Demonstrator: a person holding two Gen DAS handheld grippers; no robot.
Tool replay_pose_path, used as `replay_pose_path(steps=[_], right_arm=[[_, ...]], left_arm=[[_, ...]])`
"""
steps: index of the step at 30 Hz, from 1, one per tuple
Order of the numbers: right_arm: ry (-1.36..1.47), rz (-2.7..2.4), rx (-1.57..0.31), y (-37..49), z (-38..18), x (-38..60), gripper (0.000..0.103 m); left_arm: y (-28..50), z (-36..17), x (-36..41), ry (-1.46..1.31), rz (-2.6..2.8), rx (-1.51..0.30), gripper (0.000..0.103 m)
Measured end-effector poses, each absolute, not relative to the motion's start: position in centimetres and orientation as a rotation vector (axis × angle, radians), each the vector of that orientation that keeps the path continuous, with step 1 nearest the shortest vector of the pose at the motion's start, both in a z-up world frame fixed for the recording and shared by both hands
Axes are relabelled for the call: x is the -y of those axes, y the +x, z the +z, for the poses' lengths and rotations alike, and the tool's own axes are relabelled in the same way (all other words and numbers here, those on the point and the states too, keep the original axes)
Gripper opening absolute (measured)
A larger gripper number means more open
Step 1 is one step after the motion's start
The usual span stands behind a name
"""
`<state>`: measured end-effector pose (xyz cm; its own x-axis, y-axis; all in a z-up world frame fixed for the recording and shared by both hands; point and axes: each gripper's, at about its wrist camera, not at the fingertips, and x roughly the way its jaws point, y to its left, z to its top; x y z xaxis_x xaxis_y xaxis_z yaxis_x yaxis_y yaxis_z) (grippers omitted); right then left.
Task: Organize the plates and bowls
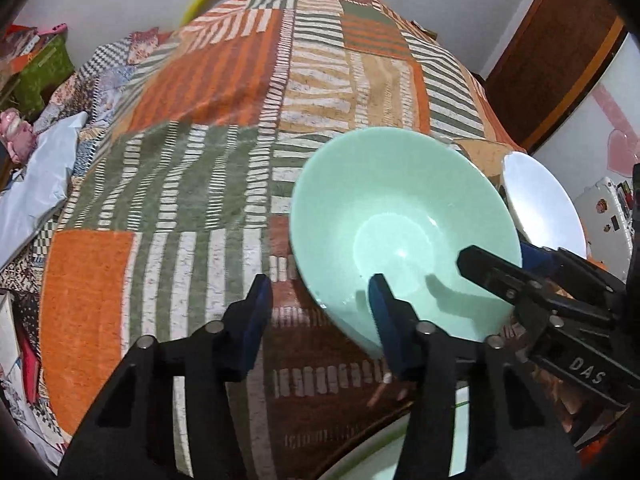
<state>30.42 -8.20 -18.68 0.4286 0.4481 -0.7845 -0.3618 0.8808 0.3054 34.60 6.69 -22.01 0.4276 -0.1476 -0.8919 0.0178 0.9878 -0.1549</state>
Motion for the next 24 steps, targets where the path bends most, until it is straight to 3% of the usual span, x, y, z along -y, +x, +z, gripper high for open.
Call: replay_pose_path(steps=[7, 12, 24], right_arm=[[0.085, 0.507, -1.012, 30.8, -18.8, 8.3, 0.035], [0.091, 0.506, -1.006, 30.8, -18.7, 8.7, 0.028], [0.075, 0.527, -0.930, 28.3, -16.5, 8.6, 0.024]], left_arm=[[35.4, -22.7, -6.0, -0.138, -0.130, -1.162, 0.029], [35.2, -22.6, -5.6, -0.116, -0.110, -1.155, 0.028], [31.9, -19.7, -5.9, -0.127, -0.088, -1.095, 0.028]])
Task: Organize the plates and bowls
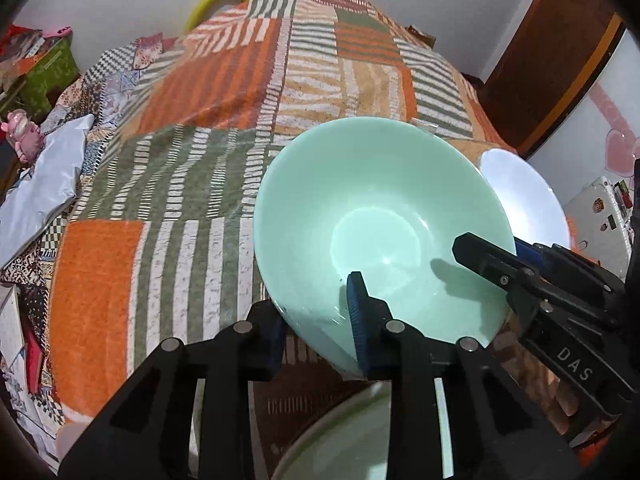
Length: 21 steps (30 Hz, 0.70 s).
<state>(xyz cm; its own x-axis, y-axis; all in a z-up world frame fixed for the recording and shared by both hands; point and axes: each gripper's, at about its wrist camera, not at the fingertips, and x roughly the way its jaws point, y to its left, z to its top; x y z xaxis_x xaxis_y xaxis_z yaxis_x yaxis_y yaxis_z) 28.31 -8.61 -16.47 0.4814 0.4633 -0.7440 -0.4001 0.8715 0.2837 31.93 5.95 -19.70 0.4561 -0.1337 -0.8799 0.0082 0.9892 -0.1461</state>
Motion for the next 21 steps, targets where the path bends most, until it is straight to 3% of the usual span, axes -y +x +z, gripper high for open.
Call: replay_pose_path(steps=[21], right_arm=[[0.043, 0.585, -0.784, 21.4, -10.4, 8.1, 0.024]], left_arm=[[22.2, -11.2, -6.6, -0.137, -0.059, -0.925, 0.028]])
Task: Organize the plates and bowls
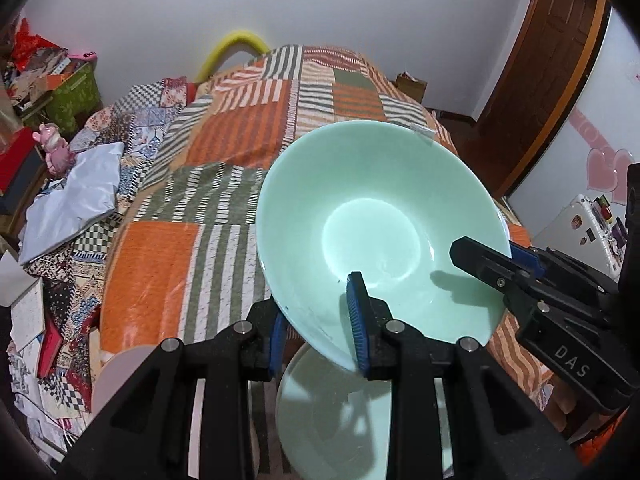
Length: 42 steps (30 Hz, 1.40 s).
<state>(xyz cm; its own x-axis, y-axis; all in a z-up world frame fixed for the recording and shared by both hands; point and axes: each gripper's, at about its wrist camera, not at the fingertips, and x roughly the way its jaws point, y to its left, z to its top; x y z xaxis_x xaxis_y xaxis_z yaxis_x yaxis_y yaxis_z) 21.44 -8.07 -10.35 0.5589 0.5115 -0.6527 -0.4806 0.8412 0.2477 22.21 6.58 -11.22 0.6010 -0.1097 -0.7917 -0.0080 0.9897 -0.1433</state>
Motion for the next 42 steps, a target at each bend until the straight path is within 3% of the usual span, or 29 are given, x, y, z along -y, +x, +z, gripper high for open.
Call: replay_pose_path(steps=[19, 42], right_arm=[[0.024, 0.659, -0.745, 16.0, -9.0, 5.1, 0.024], [-0.004, 0.791, -0.821, 13.1, -11.7, -1.4, 0.024]], left_arm=[[14.2, -8.9, -9.7, -0.165, 0.000, -0.864, 0.028], [8.3, -11.7, -16.0, -0.235, 0.126, -0.901, 0.028]])
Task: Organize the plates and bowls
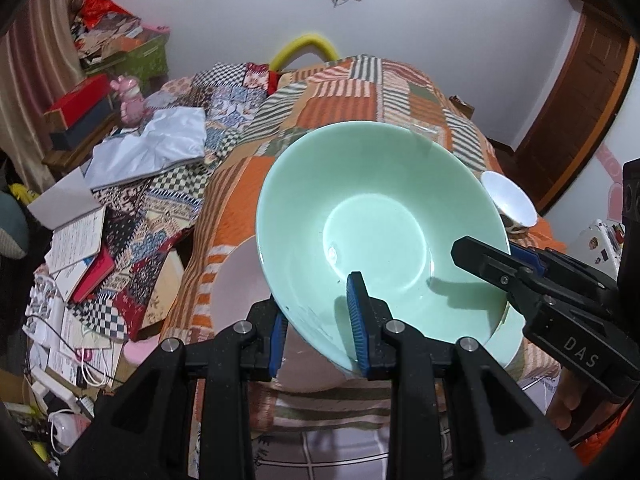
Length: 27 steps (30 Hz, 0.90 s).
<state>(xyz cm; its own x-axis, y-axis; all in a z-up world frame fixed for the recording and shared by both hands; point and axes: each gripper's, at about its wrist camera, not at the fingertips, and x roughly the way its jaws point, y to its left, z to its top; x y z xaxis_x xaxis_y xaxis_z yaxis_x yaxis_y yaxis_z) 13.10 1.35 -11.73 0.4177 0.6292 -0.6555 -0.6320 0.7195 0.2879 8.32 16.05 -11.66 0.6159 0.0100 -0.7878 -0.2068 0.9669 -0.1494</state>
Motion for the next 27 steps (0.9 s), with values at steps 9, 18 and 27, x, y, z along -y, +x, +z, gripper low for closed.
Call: replay_pose_path(steps=[9, 18, 27], right_arm=[[-0.035, 0.810, -0.890, 12.6, -13.9, -3.5, 0.024], [-0.049, 0.823, -0.969, 12.7, -16.3, -4.9, 0.024], [-0.061, 0.821, -1.014, 13.1, -17.8, -5.6, 0.023]], left_arm=[[7.6, -15.1, -18.1, -0.295, 0.143, -0.963, 0.028], [7.5, -17.7, -19.5, -0.322, 0.161, -1.013, 0.028], [7.8, -19.1, -20.0, -0.313, 0.177, -1.024, 0.028]])
